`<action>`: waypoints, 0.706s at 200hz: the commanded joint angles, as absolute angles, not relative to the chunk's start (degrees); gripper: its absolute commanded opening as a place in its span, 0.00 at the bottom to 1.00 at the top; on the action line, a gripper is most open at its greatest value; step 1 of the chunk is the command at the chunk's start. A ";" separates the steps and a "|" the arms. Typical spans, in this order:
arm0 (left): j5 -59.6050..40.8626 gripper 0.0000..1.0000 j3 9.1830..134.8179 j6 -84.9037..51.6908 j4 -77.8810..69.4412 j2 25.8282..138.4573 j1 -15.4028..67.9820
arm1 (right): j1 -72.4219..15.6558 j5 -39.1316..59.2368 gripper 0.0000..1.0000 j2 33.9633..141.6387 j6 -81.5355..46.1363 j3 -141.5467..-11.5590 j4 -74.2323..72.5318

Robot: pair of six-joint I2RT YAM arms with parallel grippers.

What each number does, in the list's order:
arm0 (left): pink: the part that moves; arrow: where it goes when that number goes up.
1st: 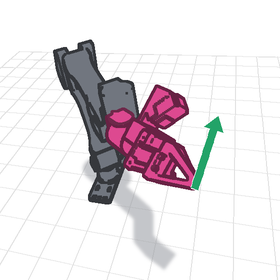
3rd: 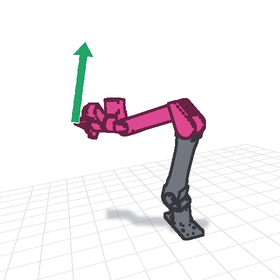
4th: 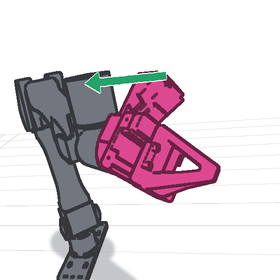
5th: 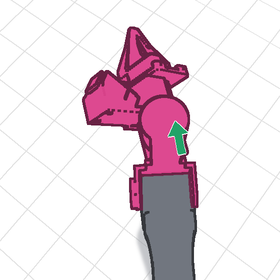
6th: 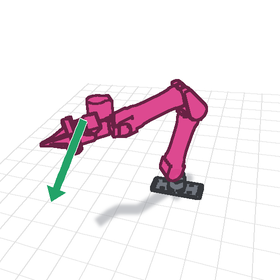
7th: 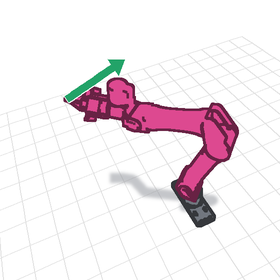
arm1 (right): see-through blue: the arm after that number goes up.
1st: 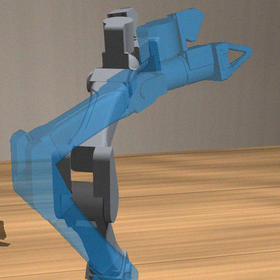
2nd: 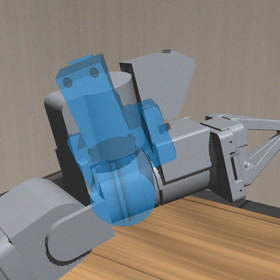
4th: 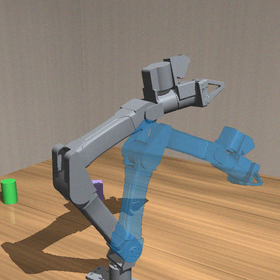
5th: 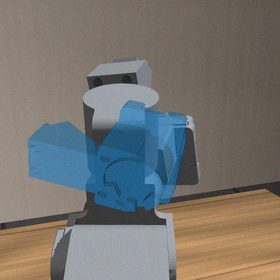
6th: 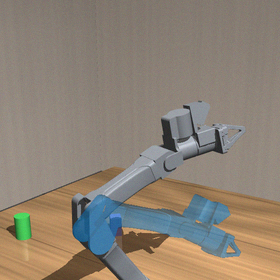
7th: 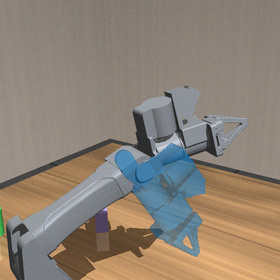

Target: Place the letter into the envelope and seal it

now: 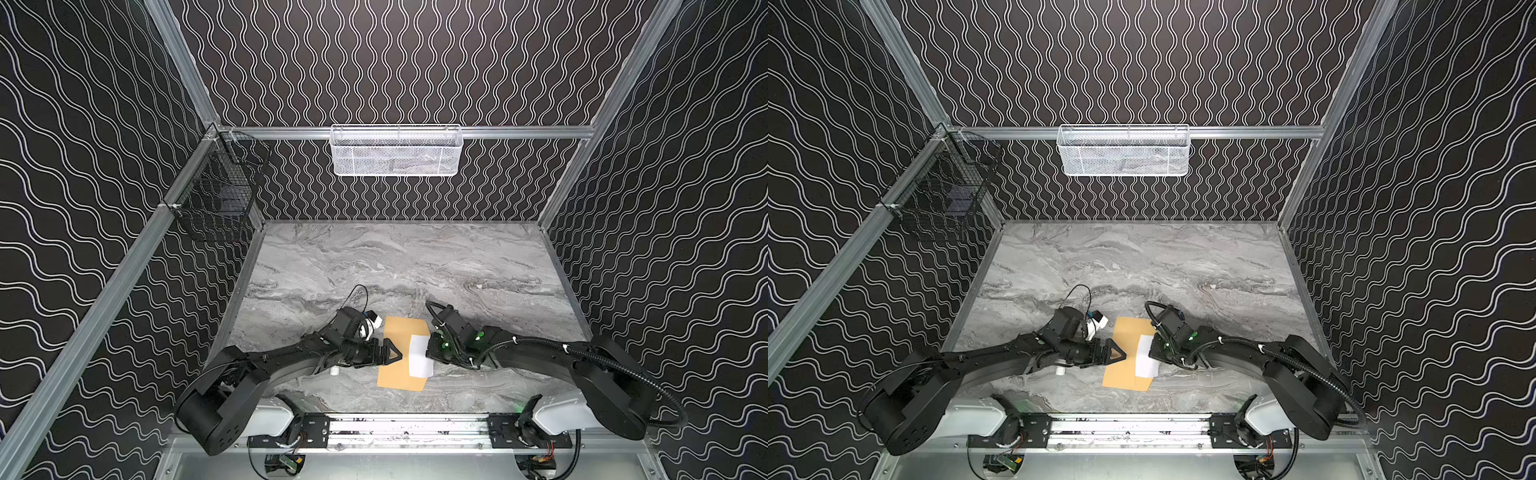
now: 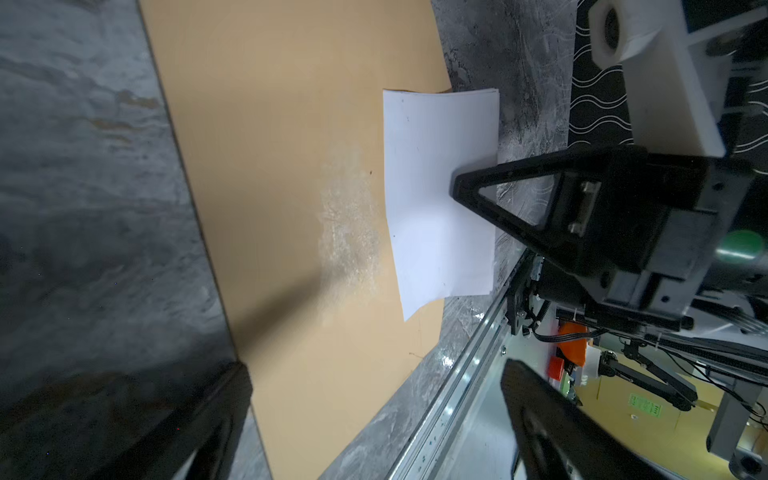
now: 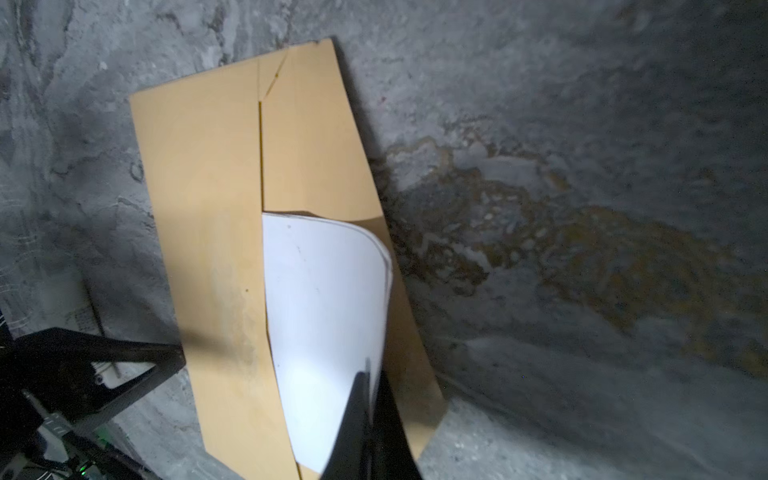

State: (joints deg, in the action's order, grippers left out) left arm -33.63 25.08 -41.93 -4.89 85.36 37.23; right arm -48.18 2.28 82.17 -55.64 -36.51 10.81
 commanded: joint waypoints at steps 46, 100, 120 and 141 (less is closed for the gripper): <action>-32.39 0.99 23.93 -43.15 -2.74 85.06 37.71 | -48.25 4.77 0.00 86.84 -52.39 -39.69 8.40; -32.04 0.99 23.66 -43.41 -2.65 84.64 37.88 | -48.95 7.65 0.00 90.48 -51.24 -41.12 5.46; -31.93 0.99 23.56 -43.50 -2.66 84.40 38.01 | -49.12 8.29 0.00 91.13 -51.07 -41.30 4.73; -31.69 0.99 23.64 -43.59 -2.63 84.31 37.97 | -49.30 8.47 0.00 91.56 -51.06 -41.36 4.57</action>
